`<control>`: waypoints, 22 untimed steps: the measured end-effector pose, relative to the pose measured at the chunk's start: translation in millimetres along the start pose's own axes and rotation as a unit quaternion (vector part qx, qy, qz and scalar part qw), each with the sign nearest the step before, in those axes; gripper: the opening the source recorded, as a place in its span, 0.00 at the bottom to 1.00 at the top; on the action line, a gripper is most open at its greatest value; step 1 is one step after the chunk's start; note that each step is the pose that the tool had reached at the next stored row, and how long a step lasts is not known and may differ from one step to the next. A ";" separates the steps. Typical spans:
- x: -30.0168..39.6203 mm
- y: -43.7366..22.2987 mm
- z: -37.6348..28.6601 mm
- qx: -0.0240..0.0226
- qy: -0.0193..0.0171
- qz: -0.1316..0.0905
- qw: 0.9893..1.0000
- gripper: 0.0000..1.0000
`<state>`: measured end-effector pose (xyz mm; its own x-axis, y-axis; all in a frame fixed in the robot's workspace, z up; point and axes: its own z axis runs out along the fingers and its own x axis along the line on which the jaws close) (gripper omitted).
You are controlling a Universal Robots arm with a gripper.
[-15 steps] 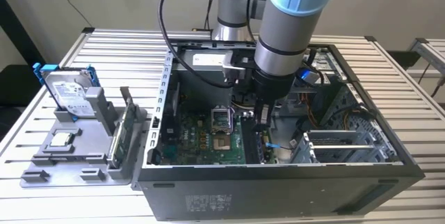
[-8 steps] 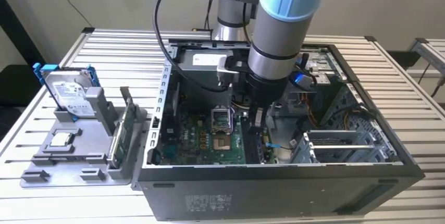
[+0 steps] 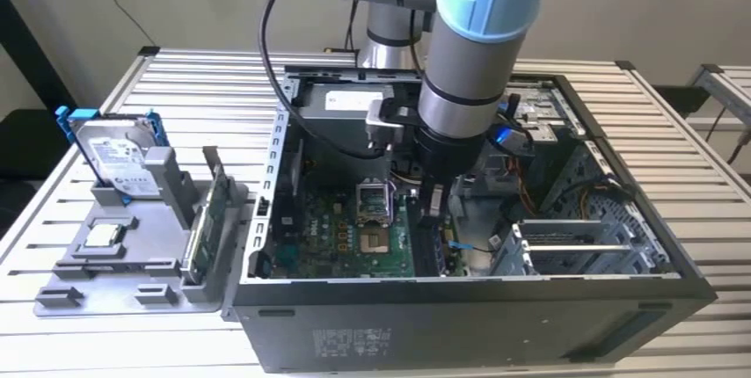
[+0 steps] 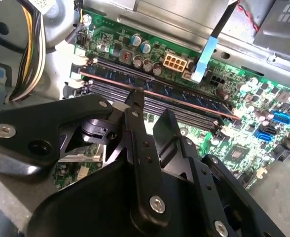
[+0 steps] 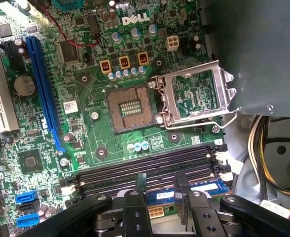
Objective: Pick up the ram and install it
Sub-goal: 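Press down the ram until it locks into place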
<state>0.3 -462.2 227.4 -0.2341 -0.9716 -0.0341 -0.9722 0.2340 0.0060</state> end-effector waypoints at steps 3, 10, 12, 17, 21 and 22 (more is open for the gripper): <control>-0.4 -1.6 0.0 0.000 0.000 0.000 1.000 0.36; -0.5 -2.3 -0.9 0.000 0.000 0.000 1.000 0.36; -0.5 -2.1 -2.9 0.000 0.000 0.000 1.000 0.36; -1.0 -2.0 -16.4 0.000 0.000 0.000 1.000 0.36; -1.0 -2.0 -17.6 0.000 0.000 0.000 1.000 0.36; -1.0 -2.0 -18.0 0.000 0.000 0.000 1.000 0.34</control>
<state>2.4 -462.3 245.3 -0.2341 -0.9716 -0.0348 -0.9722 0.2340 0.0063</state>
